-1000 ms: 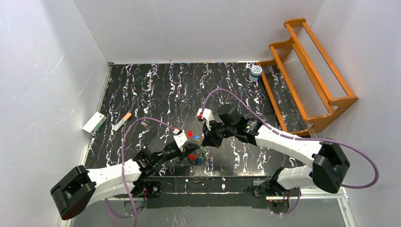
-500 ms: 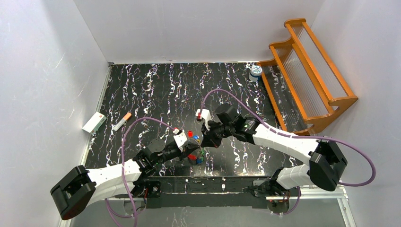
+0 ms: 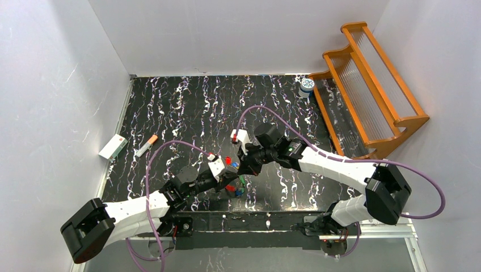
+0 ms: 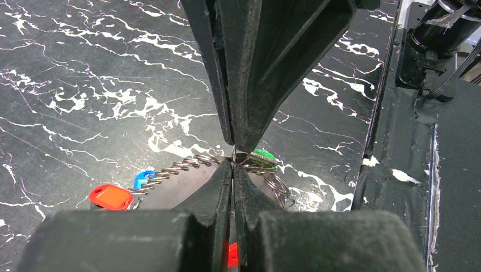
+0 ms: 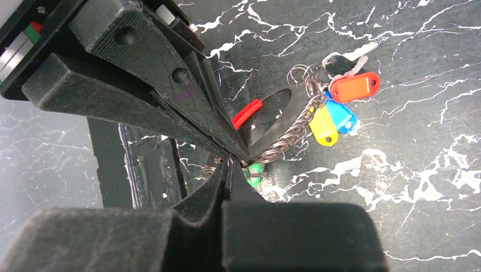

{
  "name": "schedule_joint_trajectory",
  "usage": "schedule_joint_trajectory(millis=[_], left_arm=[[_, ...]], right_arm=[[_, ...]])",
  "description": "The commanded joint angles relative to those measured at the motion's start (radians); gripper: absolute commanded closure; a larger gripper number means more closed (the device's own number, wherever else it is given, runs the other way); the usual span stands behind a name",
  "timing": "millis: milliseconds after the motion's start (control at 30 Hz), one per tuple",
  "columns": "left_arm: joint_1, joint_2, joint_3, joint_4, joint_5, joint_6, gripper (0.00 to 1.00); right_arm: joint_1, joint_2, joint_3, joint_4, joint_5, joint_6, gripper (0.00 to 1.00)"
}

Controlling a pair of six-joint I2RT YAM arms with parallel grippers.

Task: Put the keys on the keyring
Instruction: Insert the key onto the keyring.

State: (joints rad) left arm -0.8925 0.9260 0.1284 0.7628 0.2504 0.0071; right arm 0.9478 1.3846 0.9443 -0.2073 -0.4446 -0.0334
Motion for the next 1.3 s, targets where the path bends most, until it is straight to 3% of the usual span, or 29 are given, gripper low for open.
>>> schedule_joint_trajectory(millis=[0, 1267], left_arm=[[-0.003, -0.012, 0.019, 0.040, 0.000, -0.001, 1.00], [-0.002, -0.019, 0.020, 0.040, -0.006, 0.000, 1.00]], right_arm=[[0.005, 0.005, 0.046, 0.020, 0.032, -0.007, 0.99], [0.005, -0.034, -0.006, -0.015, 0.194, 0.026, 0.99]])
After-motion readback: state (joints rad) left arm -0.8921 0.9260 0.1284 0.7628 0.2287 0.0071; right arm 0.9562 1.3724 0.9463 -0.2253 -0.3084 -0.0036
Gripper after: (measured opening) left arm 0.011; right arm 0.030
